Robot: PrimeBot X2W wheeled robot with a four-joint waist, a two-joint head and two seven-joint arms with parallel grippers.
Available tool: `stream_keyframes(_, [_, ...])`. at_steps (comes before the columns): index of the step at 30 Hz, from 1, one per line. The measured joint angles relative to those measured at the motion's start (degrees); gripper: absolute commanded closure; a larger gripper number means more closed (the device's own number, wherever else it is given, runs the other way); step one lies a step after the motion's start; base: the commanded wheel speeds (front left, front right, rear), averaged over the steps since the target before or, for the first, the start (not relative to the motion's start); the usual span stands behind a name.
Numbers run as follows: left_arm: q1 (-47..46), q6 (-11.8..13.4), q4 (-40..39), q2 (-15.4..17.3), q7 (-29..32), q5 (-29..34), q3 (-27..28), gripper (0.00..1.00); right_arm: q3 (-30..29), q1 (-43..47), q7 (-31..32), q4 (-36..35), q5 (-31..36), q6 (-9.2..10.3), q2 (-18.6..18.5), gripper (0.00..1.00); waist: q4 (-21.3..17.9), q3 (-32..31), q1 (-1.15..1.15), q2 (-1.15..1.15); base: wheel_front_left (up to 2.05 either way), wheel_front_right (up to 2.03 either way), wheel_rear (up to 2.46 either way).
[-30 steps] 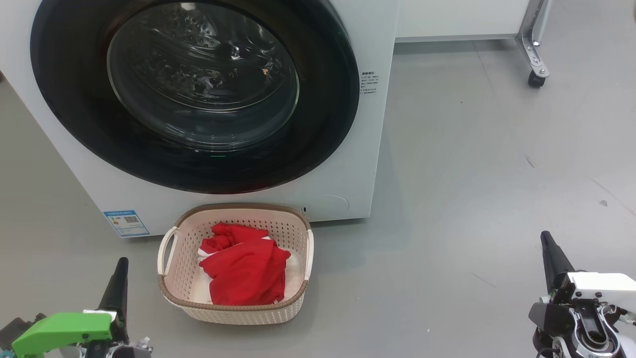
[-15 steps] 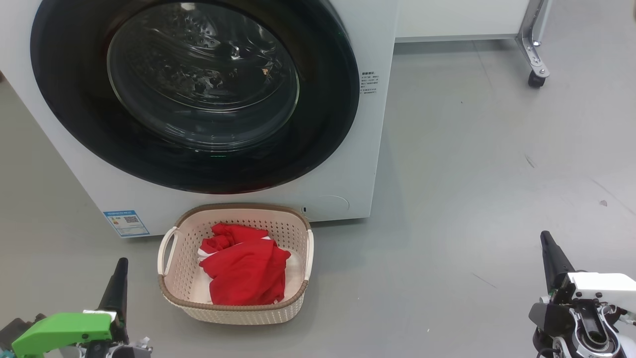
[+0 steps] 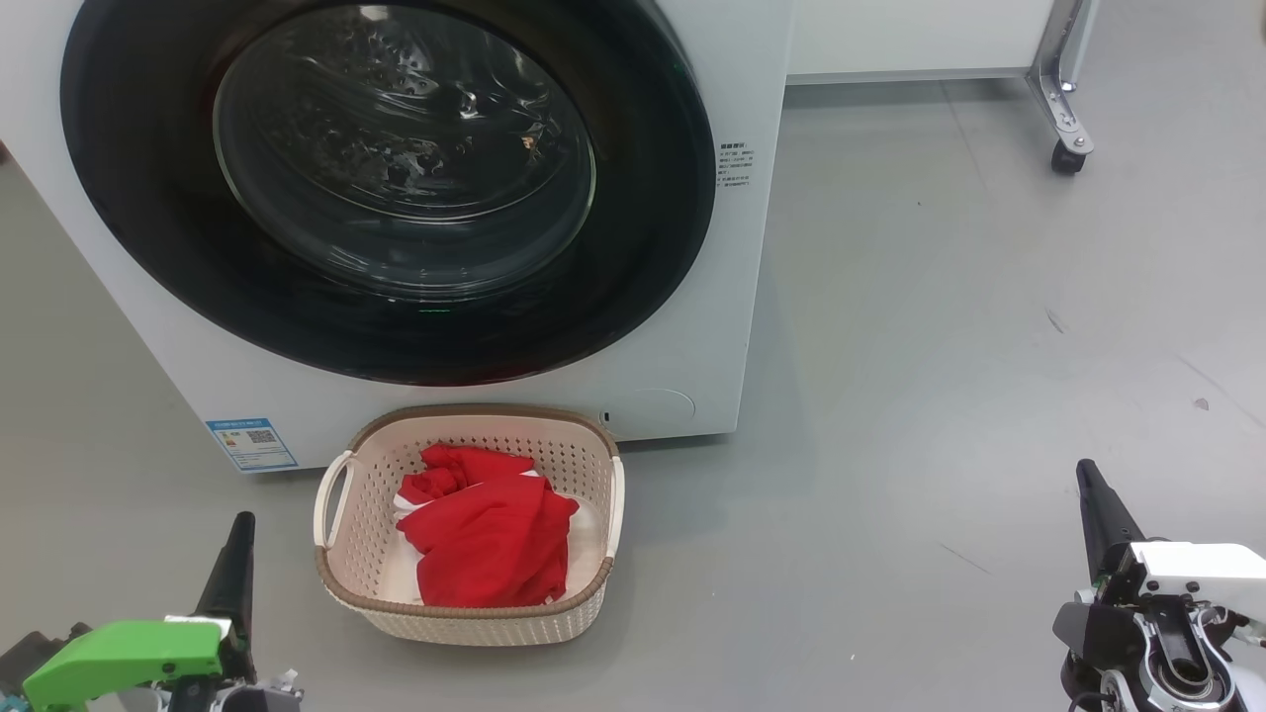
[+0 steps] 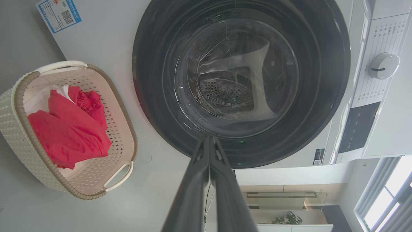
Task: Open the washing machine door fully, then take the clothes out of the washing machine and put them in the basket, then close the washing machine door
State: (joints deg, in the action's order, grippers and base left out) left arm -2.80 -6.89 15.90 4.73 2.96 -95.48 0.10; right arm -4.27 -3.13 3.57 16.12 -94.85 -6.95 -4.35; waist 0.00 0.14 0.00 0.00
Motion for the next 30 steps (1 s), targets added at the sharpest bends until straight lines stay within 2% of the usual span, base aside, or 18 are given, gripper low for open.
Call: stream_keyframes(30, [-0.26,0.00,0.03,-0.02,0.01,0.00,0.15,1.00,-0.22,-0.01,0.16,-0.02,0.00,0.00,0.02,1.00,0.00,0.00,0.00,0.00,0.00,0.00,0.00])
